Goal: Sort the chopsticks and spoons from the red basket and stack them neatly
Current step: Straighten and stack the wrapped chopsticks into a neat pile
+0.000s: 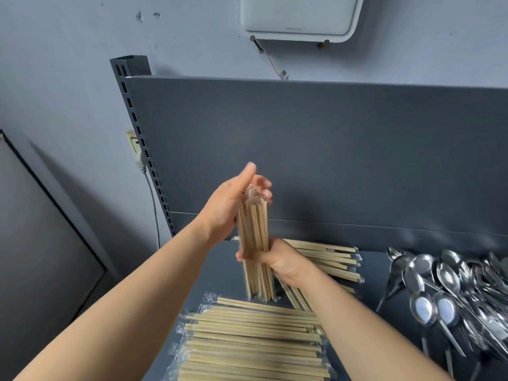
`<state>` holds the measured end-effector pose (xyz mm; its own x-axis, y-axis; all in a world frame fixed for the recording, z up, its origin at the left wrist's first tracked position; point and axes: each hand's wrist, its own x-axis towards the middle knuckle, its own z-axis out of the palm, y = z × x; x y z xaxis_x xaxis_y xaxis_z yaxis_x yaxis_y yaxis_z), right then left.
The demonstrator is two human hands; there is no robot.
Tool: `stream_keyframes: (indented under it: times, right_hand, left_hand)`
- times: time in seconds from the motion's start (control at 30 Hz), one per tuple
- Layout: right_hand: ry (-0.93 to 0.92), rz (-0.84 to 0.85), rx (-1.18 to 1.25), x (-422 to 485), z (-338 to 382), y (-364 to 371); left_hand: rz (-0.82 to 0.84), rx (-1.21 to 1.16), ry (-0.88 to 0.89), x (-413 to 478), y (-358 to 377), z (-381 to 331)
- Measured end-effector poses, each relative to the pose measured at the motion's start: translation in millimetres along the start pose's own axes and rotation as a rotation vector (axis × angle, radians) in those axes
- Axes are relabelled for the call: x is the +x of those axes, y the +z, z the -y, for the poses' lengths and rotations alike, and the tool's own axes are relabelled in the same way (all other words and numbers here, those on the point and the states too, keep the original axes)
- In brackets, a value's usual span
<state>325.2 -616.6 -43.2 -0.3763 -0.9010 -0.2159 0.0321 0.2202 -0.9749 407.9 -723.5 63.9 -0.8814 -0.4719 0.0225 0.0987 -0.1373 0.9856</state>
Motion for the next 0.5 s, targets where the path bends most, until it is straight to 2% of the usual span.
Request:
stream_keyframes:
  times: [0.1, 0.2, 0.3, 0.4, 0.5]
  right_hand:
    - [0.020, 0.027, -0.063, -3.0, -9.9, 6.7]
    - [0.028, 0.050, -0.126, -4.9, -12.9, 9.2]
    - [0.045, 0.045, -0.247, -6.4, -5.7, 0.3]
    - [0.123, 0.067, -0.476, -11.7, -9.0, -12.1]
    - [0.221, 0.105, -0.672, -20.5, -19.3, -18.4]
  left_hand:
    - [0.020, 0.145, 0.005, 0.5, -2.3, 10.8]
    - [-0.030, 0.022, 0.010, 0.2, -4.4, 11.5]
    - [-0.199, -0.161, 0.016, 1.0, -21.4, 14.3]
    - [-0.349, -0.379, -0.064, -4.6, -52.2, 39.7]
    - [-0.462, -0.409, -0.160, -21.4, -75.1, 84.3]
